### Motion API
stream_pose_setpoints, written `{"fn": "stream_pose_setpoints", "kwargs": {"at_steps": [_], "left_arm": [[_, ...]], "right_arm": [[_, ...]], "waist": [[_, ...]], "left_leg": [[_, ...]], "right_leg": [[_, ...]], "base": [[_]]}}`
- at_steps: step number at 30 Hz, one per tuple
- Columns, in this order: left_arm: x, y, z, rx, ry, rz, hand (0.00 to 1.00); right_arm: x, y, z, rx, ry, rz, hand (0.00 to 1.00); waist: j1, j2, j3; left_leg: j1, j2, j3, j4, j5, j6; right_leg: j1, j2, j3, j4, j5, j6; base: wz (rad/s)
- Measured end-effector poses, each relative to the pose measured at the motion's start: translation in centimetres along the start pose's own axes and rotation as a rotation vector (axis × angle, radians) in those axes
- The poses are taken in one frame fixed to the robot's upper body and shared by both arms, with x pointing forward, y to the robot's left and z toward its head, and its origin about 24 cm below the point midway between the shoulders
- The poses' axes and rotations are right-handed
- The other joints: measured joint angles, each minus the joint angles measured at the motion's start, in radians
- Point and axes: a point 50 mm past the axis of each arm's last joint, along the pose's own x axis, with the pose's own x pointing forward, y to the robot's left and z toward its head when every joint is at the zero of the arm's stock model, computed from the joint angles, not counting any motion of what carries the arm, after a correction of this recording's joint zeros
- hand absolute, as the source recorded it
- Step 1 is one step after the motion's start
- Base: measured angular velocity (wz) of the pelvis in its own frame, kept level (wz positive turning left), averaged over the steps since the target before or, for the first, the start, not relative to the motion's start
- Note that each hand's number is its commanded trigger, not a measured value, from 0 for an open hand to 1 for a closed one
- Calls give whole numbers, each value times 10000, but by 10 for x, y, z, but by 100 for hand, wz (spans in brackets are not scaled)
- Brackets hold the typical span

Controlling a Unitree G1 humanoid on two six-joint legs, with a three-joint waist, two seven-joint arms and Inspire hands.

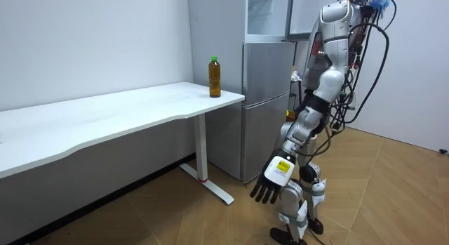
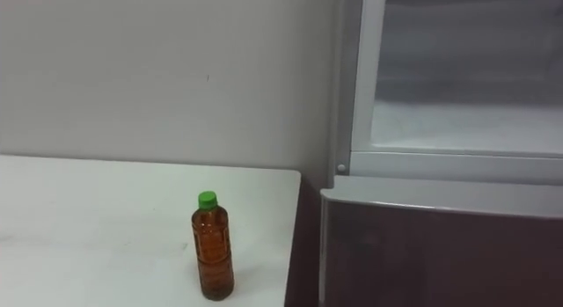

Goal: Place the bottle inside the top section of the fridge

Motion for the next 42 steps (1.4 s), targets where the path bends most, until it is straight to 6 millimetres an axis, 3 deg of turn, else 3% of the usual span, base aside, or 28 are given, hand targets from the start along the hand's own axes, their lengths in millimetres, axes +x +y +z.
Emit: {"fn": "stream_pose_setpoints", "kwargs": {"at_steps": [5,28,37,42], "left_arm": [[-1,-12,-1,818,54,-888,0],[2,-7,-2,1823,415,-1349,0],[3,-4,-1,1625,457,-1092,0],[2,1,-6,1516,581,-956,0]], "right_arm": [[1,3,4,-165,-130,-17,0],[2,4,0,262,194,-179,0],[0,-1,-9,1860,500,-401,0],[-1,-9,0,2826,-21,-889,0]], "waist": [[-165,-29,-17],[-232,-93,-35],[-387,-203,-39],[-481,-214,-24]], "left_leg": [[-34,6,34,-4,3,0],[-176,-17,42,-6,-3,9],[-151,-17,67,-38,-11,16],[-31,24,302,-167,-16,16]], "right_leg": [[-97,-8,9,29,1,-2],[-207,-28,-20,-35,6,18],[-160,-7,11,-111,11,28],[-247,25,333,-60,14,26]], "base": [[-2],[0],[0],[-17]]}}
